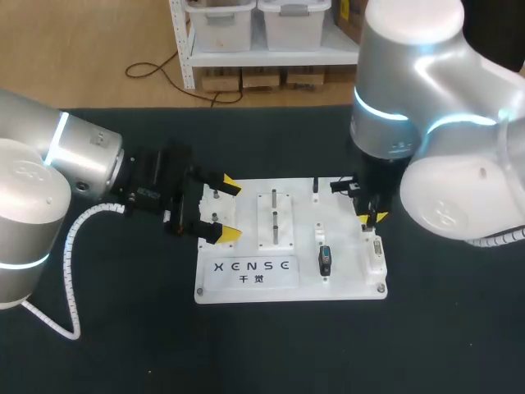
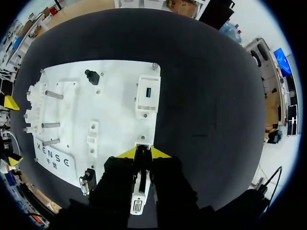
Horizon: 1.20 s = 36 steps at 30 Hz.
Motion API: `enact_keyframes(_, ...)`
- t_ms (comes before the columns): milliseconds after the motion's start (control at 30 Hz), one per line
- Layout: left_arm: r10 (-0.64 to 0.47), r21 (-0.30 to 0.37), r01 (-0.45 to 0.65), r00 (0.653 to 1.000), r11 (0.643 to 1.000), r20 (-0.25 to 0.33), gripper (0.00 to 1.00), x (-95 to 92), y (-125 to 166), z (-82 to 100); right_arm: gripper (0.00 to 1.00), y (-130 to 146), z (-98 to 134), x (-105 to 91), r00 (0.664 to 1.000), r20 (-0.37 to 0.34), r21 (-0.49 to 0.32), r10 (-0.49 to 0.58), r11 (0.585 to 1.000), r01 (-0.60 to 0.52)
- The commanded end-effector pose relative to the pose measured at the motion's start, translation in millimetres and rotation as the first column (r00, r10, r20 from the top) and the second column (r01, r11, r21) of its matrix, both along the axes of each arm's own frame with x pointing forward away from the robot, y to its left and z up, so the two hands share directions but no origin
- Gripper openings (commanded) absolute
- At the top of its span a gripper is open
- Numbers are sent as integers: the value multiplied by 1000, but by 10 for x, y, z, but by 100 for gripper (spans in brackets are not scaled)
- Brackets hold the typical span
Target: Insert the Ethernet cable into its matching sockets.
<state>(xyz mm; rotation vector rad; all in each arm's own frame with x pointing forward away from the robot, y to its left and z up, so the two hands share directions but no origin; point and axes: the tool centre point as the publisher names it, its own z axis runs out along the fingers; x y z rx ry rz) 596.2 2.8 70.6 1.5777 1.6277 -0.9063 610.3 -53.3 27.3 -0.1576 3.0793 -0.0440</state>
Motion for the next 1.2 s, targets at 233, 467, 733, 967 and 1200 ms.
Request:
enact_keyframes(233, -1, -5, 1, 1000, 1000, 2, 100, 3, 6, -16, 0, 17, -66, 58, 1000, 15, 11, -6, 1000, 6)
enact_keyframes(467, -1, -5, 1, 1000, 1000, 2, 100, 3, 6, -16, 0, 34, -3, 83, 999, 39, 15, 6, 1000, -6)
enact_keyframes(733, -1, -5, 1, 1000, 1000, 2, 100, 3, 6, -16, 0, 8, 27, 102, 999, 49, 7, 6, 1000, -6)
enact_keyframes(967, -1, -5, 1, 1000, 1000, 2, 100, 3, 6, -16, 0, 22, 44, 134, 998, 64, 10, 7, 1000, -8)
enact_keyframes(1200, -1, -5, 1, 1000, 1000, 2, 100, 3, 6, -16, 0, 45, 48, 157, 997, 72, 13, 9, 1000, -10)
